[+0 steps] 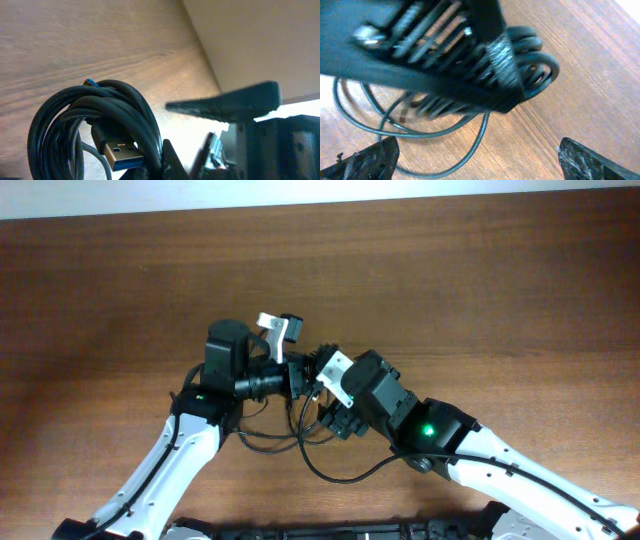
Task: Untangle cables
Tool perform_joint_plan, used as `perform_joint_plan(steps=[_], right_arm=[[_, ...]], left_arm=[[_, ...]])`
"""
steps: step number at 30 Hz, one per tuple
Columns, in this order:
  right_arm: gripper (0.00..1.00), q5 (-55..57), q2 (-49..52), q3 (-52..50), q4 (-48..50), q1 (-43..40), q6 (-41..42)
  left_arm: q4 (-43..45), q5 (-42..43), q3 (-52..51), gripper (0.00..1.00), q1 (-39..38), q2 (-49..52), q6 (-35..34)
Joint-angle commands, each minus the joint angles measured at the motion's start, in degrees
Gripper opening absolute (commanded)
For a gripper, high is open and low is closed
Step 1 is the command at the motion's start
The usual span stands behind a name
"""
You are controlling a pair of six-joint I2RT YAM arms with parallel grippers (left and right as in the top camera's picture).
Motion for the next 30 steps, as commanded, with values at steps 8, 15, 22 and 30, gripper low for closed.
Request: perform_joint_plan(steps=[8,15,22,30], right_arm=[[1.0,-28.76,-0.26,0.37,2.32,0.26,14.86],[0.99,-35.12,-3.19,1.25,7.19,-10.4,27.06],[0.9,-50.64,0.76,1.22,9.9,-21.84,14.21],[0.85,-58.6,6.32,1.22,16.37,-21.81,8.55]], left_arm=[[-6.88,-9.01,0.33,0.0,5.7,-0.52,9.94],[-6.64,26.14,0.33,0.0,24.59,-0.66,22.01],[1.25,41.48,0.33,0.0,26.34,-0.66,22.71],[0.2,41.0,0.33,0.0,26.32,-0.66,20.96]])
